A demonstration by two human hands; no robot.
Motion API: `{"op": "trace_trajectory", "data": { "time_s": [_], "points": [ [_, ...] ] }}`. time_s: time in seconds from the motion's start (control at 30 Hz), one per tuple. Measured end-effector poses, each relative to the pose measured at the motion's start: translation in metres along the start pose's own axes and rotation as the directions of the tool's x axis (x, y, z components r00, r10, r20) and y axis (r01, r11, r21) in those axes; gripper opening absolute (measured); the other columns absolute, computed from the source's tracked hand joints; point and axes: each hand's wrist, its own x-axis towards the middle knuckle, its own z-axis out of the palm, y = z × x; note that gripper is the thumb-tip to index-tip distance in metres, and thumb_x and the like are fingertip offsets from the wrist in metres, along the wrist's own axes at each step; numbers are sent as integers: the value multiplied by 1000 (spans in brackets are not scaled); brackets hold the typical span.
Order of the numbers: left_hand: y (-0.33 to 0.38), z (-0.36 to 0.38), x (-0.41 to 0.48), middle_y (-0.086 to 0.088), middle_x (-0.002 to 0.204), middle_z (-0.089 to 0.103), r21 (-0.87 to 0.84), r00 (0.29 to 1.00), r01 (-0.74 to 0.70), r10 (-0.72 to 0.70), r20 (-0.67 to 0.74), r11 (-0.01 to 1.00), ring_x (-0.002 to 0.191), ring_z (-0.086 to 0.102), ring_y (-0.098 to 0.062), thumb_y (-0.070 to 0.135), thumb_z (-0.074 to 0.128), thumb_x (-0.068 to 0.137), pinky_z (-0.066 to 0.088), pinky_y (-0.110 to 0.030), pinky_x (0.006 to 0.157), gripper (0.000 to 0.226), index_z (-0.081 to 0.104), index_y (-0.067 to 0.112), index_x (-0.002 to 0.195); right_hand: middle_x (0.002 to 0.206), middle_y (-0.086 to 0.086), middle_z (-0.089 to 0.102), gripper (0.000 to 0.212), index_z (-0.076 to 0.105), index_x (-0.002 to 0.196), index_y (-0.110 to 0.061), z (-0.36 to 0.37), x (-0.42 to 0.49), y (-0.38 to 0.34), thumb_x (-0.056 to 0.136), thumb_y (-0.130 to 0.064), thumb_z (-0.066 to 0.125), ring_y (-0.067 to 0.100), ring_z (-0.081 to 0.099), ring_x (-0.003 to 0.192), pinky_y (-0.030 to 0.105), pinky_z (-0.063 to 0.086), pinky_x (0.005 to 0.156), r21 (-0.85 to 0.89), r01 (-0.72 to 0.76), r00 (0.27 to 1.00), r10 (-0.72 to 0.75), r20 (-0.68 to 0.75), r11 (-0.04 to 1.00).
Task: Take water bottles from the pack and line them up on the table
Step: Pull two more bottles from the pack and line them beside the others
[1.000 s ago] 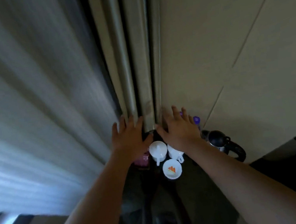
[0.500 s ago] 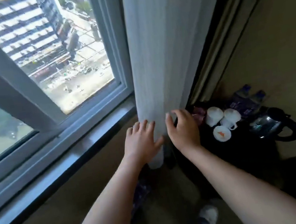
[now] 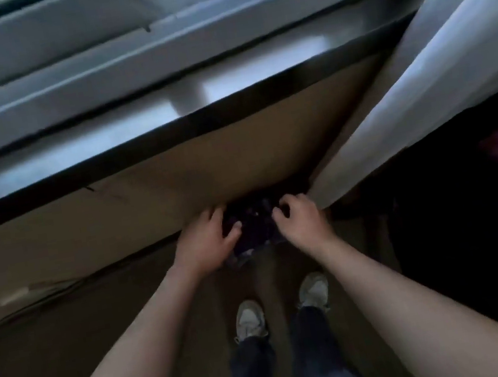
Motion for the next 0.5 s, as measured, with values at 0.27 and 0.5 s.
{"op": "trace_trajectory", "data": {
  "time_s": [0.27, 0.5],
  "points": [
    [-43, 158, 96, -16, 139, 48, -33, 997, 21, -19, 72, 999, 124, 47, -30, 65, 10, 70, 41, -41, 102, 91, 45, 12, 135, 116, 24, 60, 24, 60, 103, -6, 148, 85, 105, 91, -23, 48, 36, 57, 107, 37, 44, 89, -56, 151, 952, -130, 278, 987],
    [-67, 258, 153, -32, 99, 66, -137, 955, -105, 138, 262, 985, 94, 61, -47, 22, 37, 86, 49, -45, 79, 44, 65, -10, 96, 104, 25, 65, 21, 61, 94, 1, 232, 142, 138, 87, -15, 50, 36, 62, 96, 43, 50, 83, -15, 114, 956, -106, 272, 993]
  ]
}}
